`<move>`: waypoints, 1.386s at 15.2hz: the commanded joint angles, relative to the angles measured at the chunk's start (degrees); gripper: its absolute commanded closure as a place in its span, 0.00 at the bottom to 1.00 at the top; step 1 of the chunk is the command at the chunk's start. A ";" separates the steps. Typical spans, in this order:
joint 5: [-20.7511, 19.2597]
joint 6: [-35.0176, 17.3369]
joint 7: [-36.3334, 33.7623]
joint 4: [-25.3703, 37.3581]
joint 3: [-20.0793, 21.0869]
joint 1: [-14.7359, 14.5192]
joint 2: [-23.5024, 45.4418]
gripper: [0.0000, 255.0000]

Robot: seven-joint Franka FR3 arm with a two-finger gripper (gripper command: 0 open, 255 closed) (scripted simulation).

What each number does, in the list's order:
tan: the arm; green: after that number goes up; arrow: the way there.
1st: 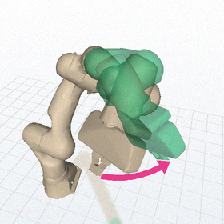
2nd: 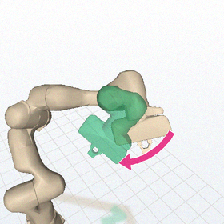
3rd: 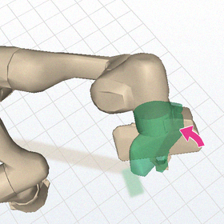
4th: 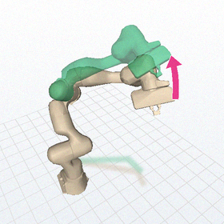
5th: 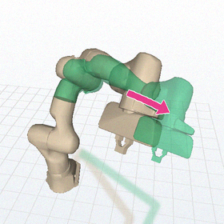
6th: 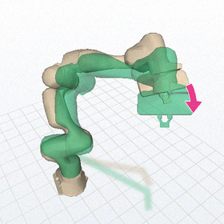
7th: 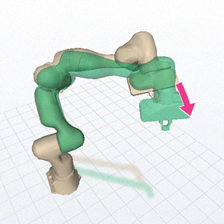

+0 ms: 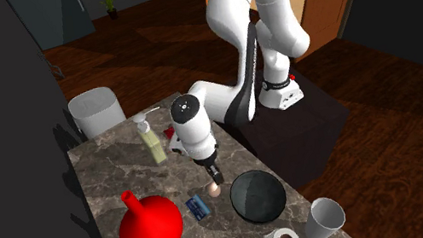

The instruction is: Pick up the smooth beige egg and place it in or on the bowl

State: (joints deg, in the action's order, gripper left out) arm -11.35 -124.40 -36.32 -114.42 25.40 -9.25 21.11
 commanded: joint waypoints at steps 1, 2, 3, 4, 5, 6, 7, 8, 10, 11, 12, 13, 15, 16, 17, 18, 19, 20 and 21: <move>-1.79 -0.10 -2.32 3.71 -0.57 -1.96 4.75 0.00; -2.55 -0.07 -3.15 5.66 -0.96 -2.87 7.08 0.00; -2.97 -0.03 -3.61 6.94 -1.27 -3.49 8.55 0.00; -3.18 -0.66 -3.75 6.67 -1.44 -3.58 8.93 0.00; -3.41 -1.28 -3.89 6.42 -1.59 -3.66 9.33 0.00; -3.64 -1.90 -4.04 6.18 -1.75 -3.74 9.73 0.00; -3.88 -2.51 -4.19 5.95 -1.91 -3.82 10.15 0.00; -4.12 -3.12 -4.34 5.74 -2.07 -3.91 10.57 0.00; -4.61 -4.32 -4.65 5.35 -2.41 -4.09 11.44 0.00; -4.75 -4.67 -4.74 5.24 -2.51 -4.15 11.69 0.00; -4.75 -4.67 -4.74 5.24 -2.51 -4.15 11.69 0.00; -4.75 -4.67 -4.74 5.24 -2.51 -4.15 11.69 0.00; -4.75 -4.67 -4.74 5.24 -2.51 -4.15 11.69 0.00; -4.75 -4.67 -4.74 5.24 -2.51 -4.15 11.69 0.00; -4.75 -4.67 -4.74 5.24 -2.51 -4.15 11.69 0.00; -4.75 -4.66 -4.73 5.25 -2.51 -4.15 11.69 0.00; -4.75 -4.66 -4.73 5.25 -2.51 -4.15 11.69 1.00; -4.75 -4.66 -4.73 5.25 -2.51 -4.15 11.69 1.00; -4.75 -4.66 -4.73 5.25 -2.51 -4.15 11.69 1.00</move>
State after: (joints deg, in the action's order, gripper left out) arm -16.10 -129.06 -41.06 -109.18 22.89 -13.40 32.80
